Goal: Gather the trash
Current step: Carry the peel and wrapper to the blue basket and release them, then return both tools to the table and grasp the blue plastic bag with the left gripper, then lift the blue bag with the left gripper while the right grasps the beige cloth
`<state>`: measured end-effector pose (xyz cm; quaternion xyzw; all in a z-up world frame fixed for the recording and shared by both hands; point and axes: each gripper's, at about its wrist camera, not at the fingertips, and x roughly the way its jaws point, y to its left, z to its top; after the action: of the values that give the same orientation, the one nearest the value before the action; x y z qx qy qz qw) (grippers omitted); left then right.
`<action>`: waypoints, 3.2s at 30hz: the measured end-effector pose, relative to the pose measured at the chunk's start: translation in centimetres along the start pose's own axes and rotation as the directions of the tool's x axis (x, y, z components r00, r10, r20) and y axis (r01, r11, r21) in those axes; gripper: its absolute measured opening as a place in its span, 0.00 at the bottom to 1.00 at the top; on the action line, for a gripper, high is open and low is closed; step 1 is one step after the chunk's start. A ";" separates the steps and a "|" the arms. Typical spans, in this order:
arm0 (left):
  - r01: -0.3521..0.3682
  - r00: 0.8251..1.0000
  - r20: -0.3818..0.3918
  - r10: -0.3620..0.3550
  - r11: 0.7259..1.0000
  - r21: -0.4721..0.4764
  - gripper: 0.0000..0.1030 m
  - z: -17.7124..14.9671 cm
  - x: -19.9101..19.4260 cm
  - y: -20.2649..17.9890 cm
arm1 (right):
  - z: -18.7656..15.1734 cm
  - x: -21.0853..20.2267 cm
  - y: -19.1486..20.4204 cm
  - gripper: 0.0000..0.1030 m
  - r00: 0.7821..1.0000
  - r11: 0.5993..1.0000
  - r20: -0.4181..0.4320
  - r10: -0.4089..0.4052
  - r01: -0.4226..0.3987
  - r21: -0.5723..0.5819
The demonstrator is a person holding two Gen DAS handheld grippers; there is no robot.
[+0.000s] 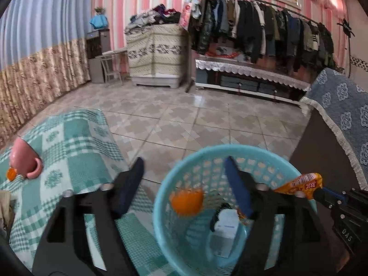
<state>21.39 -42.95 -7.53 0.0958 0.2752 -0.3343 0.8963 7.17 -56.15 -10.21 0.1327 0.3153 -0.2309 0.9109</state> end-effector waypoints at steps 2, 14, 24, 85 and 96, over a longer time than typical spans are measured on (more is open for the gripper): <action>-0.004 1.000 0.005 0.004 1.000 -0.006 0.79 0.1 -0.3 0.6 | 0.1 -0.1 0.2 0.04 1.000 1.000 0.000 -0.006 0.006 0.000; -0.060 0.998 0.025 0.061 0.997 -0.038 0.89 -0.6 -2.8 4.1 | 0.3 1.7 2.4 0.05 0.999 0.999 -0.044 -0.031 0.030 -0.022; -0.110 0.992 0.051 0.115 0.991 -0.078 0.92 -1.4 -6.6 7.2 | 0.5 1.9 4.7 0.66 0.998 0.996 -0.032 -0.048 0.046 -0.071; -0.664 0.739 -0.206 0.642 0.641 -0.386 0.39 -16.0 -23.3 43.4 | -3.5 0.7 47.1 0.92 0.947 0.798 -0.046 0.319 -0.294 -0.526; -0.661 0.737 -0.211 0.643 0.617 -0.427 0.39 -16.1 -23.4 44.2 | -4.5 4.3 52.0 0.83 0.939 0.759 -0.160 0.303 -0.340 -0.555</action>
<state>28.64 9.08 -8.39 -0.0273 0.3114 0.0936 0.9453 34.09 -11.26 -11.37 -0.0892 0.3699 0.0388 0.9240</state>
